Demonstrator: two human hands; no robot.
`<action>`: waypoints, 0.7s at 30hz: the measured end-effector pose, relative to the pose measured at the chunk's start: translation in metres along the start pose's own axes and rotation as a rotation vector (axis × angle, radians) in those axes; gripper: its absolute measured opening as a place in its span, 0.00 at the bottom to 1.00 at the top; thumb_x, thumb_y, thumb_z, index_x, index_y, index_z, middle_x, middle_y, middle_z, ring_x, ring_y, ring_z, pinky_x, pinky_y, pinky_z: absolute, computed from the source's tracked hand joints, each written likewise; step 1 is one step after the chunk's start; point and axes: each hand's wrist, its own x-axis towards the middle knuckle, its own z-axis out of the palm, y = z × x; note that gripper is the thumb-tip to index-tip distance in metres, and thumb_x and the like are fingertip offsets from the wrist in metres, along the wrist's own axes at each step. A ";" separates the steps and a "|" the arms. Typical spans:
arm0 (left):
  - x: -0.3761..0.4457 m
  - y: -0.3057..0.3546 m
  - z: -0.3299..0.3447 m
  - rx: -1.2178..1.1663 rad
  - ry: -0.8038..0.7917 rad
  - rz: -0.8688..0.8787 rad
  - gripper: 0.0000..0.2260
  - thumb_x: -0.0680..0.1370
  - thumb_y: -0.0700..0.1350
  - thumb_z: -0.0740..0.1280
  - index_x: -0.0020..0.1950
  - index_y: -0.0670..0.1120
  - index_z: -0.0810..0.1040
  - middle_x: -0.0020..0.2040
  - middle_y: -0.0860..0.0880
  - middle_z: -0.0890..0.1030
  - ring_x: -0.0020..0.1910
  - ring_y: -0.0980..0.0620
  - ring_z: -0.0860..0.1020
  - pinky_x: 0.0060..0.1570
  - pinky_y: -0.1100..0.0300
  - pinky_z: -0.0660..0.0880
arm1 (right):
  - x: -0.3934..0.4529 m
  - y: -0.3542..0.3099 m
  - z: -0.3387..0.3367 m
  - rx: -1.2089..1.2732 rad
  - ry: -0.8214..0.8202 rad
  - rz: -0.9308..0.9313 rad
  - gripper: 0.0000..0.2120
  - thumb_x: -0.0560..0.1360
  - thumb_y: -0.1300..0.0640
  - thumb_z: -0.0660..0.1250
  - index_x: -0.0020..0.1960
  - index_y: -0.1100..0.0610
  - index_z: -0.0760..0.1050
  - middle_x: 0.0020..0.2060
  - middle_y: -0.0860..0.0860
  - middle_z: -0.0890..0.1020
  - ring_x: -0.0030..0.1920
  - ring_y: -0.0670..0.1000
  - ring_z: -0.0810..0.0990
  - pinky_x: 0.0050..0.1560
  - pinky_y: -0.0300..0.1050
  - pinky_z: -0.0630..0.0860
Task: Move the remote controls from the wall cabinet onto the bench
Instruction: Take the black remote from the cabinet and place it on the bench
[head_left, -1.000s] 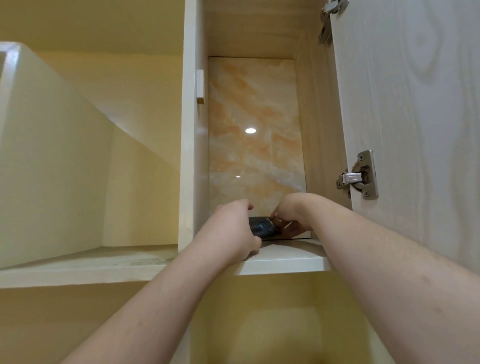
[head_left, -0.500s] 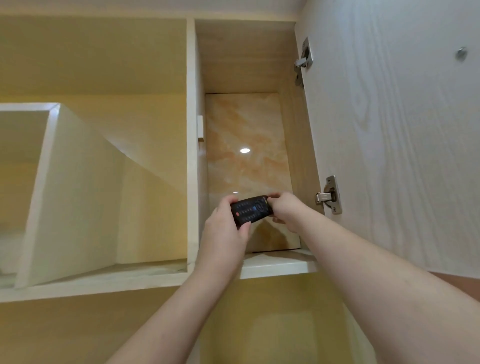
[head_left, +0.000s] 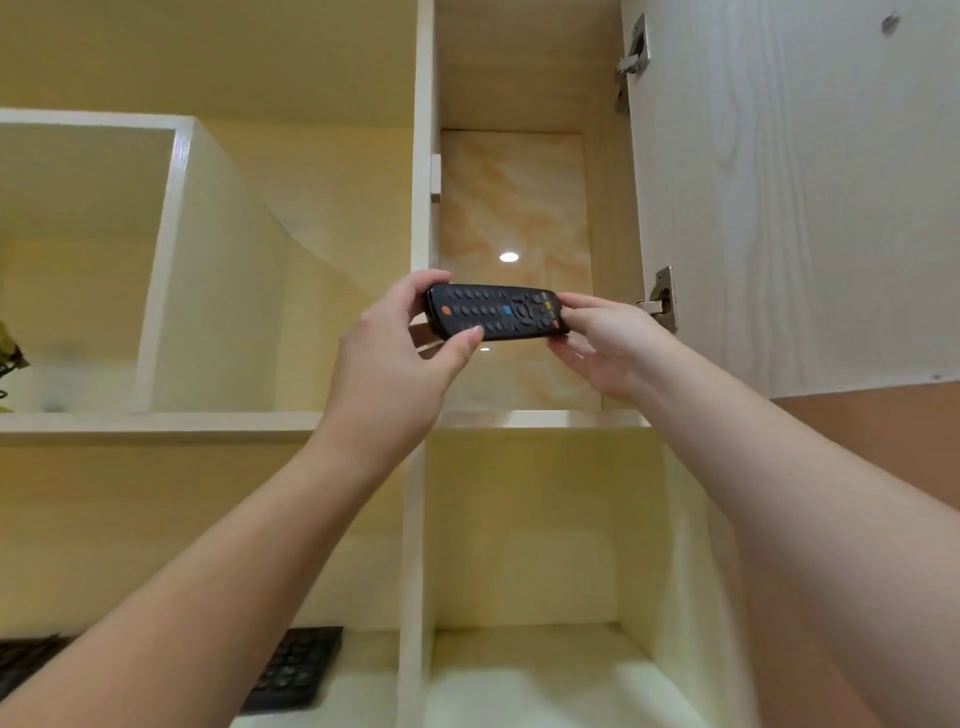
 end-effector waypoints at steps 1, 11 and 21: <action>-0.005 0.001 -0.005 -0.004 -0.010 -0.005 0.18 0.75 0.43 0.72 0.64 0.53 0.74 0.55 0.57 0.81 0.49 0.62 0.81 0.48 0.72 0.75 | -0.008 -0.001 0.000 0.030 0.012 -0.004 0.16 0.78 0.70 0.60 0.62 0.61 0.76 0.53 0.57 0.79 0.51 0.51 0.80 0.55 0.43 0.79; -0.027 -0.003 -0.051 -0.115 -0.148 -0.202 0.21 0.74 0.46 0.73 0.65 0.56 0.75 0.54 0.56 0.82 0.48 0.58 0.83 0.53 0.61 0.77 | -0.083 -0.017 -0.002 0.009 0.051 -0.044 0.16 0.78 0.70 0.60 0.64 0.63 0.74 0.55 0.60 0.78 0.47 0.51 0.80 0.50 0.42 0.81; -0.074 -0.012 -0.090 -0.176 -0.319 -0.264 0.23 0.67 0.48 0.75 0.61 0.58 0.78 0.50 0.57 0.85 0.50 0.62 0.82 0.50 0.70 0.76 | -0.172 0.028 -0.014 0.032 0.114 -0.005 0.14 0.77 0.70 0.62 0.58 0.59 0.77 0.40 0.53 0.85 0.41 0.45 0.84 0.54 0.44 0.80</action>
